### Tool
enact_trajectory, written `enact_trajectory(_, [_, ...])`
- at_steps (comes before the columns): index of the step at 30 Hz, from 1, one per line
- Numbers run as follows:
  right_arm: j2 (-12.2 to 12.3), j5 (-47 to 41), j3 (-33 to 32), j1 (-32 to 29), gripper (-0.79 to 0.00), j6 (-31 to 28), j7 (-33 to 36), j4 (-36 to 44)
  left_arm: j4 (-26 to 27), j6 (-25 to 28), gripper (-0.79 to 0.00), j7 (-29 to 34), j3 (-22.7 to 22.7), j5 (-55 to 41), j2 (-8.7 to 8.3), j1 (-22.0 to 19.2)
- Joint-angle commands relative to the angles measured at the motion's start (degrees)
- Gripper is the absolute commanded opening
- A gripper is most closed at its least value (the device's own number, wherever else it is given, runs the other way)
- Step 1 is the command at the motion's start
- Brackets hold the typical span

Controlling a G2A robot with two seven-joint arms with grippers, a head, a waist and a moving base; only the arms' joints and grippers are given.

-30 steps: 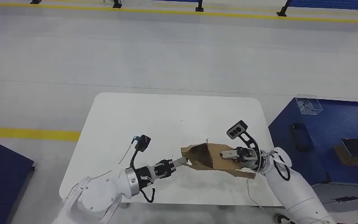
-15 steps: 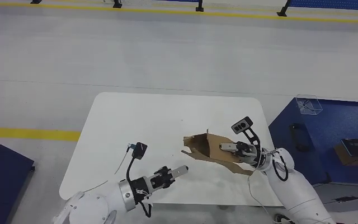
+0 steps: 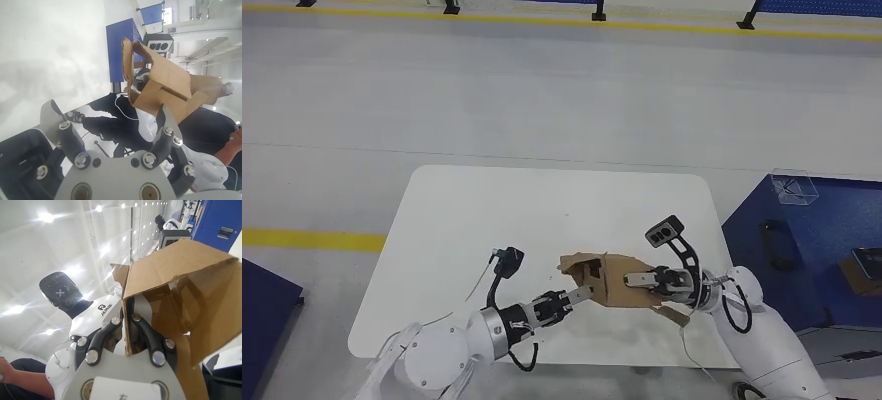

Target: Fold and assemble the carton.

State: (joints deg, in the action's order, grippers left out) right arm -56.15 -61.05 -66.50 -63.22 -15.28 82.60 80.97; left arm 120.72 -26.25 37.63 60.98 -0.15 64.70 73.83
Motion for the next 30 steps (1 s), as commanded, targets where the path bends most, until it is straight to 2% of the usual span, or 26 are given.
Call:
enact_trajectory(1, [-0.1, 0.3, -0.1, -0.1, -0.785, 0.0, 0.0, 0.2, -0.4, -0.9, 0.000, 1.0, -1.1, 1.2, 0.02, -0.7])
enact_trajectory(7, [-0.4, 0.7, -0.5, -0.1, -0.785, -0.2, 0.2, 0.2, -1.4, -2.2, 0.000, 0.3, -2.9, 1.3, 0.41, -2.2])
enact_trajectory(15, [-1.1, 0.0, -0.1, 0.1, -0.785, 0.5, 0.7, -1.0, -1.1, -1.3, 0.000, -0.1, -4.0, 1.3, 0.66, -2.9])
enact_trajectory(29, [-1.3, -0.4, 0.2, 0.4, -0.785, 1.1, 0.7, -1.6, 0.9, -2.1, 0.000, -0.6, -2.6, 1.7, 0.42, -1.9])
enact_trajectory(30, [-1.5, -1.4, -0.1, 0.4, -0.785, 0.5, -1.3, -0.8, 1.2, -1.8, 0.000, -1.1, -2.4, 1.9, 0.41, -1.9])
